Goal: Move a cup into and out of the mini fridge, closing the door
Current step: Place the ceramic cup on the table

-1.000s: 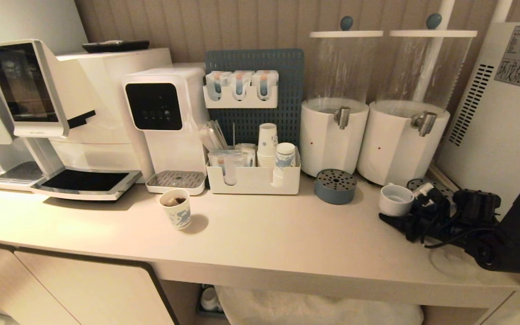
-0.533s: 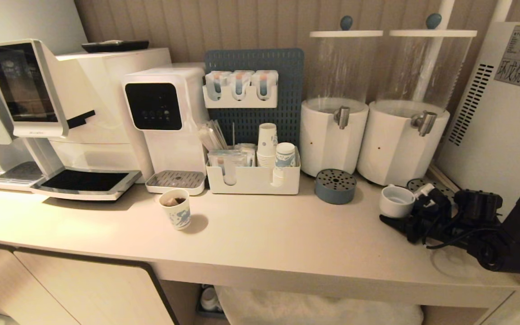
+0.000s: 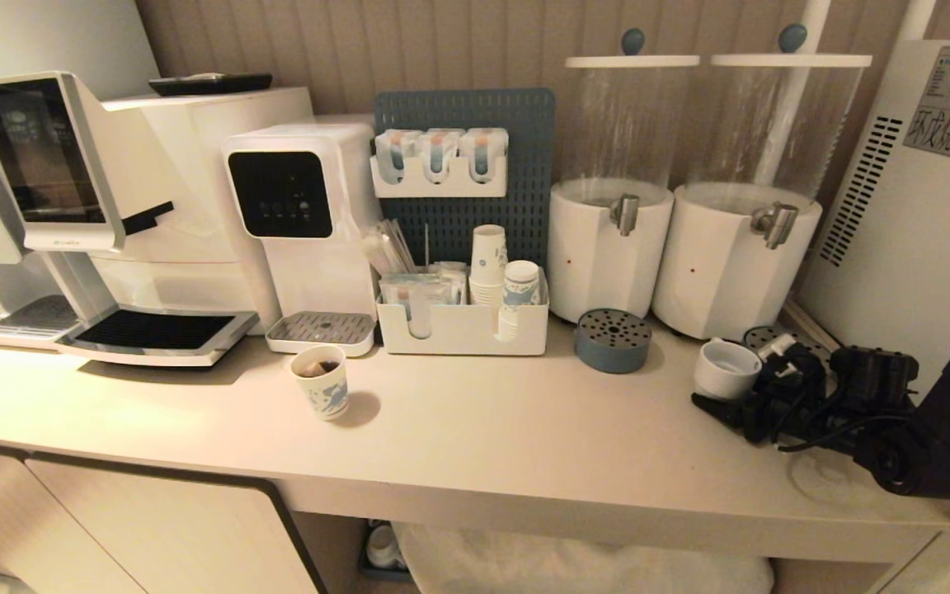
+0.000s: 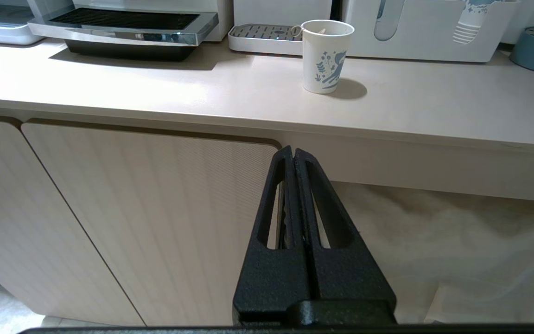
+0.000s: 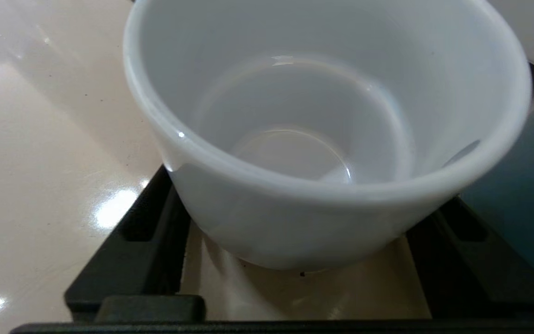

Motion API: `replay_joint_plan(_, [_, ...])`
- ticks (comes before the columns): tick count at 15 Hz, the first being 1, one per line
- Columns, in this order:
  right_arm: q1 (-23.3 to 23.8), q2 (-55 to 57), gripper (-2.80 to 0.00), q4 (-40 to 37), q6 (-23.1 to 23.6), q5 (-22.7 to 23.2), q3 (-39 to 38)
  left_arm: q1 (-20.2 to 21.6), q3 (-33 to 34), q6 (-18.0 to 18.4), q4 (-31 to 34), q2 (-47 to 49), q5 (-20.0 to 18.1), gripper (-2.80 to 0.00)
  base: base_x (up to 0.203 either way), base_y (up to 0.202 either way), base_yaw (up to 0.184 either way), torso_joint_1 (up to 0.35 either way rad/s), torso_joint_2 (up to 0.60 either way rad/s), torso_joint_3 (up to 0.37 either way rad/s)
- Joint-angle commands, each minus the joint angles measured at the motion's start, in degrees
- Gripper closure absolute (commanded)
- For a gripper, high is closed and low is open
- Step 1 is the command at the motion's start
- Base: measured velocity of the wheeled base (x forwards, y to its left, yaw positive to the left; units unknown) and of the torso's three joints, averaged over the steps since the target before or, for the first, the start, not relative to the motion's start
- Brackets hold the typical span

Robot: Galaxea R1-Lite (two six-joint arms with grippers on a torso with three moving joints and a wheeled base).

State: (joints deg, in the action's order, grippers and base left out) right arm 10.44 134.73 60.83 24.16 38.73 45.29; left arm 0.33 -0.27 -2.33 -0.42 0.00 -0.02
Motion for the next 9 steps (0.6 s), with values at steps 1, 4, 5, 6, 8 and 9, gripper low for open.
replay_joint_plan(1, [0.12, -1.09, -2.8, 0.45, 0.24, 0.37, -0.81, 0.02, 0.0, -0.04, -0.04, 0.09, 0.02, 0.0, 0.0, 0.0, 0.0, 0.0, 0.0, 0.0])
replay_joint_plan(4, [0.57, -3.09, -2.8, 0.5, 0.49, 1.52, -3.55, 0.02, 0.0, -0.04, -0.02, 0.09, 0.02, 0.0, 0.0, 0.0, 0.0, 0.0, 0.0, 0.0])
replay_joint_plan(5, [1.25, -4.67, -2.8, 0.47, 0.58, 2.68, -5.0, 0.02, 0.0, -0.04, -0.02, 0.09, 0.02, 0.0, 0.0, 0.0, 0.0, 0.0, 0.0, 0.0])
replay_joint_plan(6, [1.96, -6.0, -2.8, 0.48, 0.64, 3.74, -6.61, 0.02, 0.0, -0.04, -0.02, 0.09, 0.02, 0.0, 0.0, 0.0, 0.0, 0.0, 0.0, 0.0])
replay_joint_plan(8, [3.33, -8.57, -2.8, 0.95, 0.89, 4.48, -9.76, 0.02, 0.0, -0.04, -0.02, 0.09, 0.02, 0.0, 0.0, 0.0, 0.0, 0.0, 0.0, 0.0])
replay_joint_plan(9, [4.09, -9.7, -2.8, 1.16, 1.0, 5.01, -11.09, 0.02, 0.0, -0.04, -0.02, 0.09, 0.02, 0.0, 0.0, 0.0, 0.0, 0.0, 0.0, 0.0])
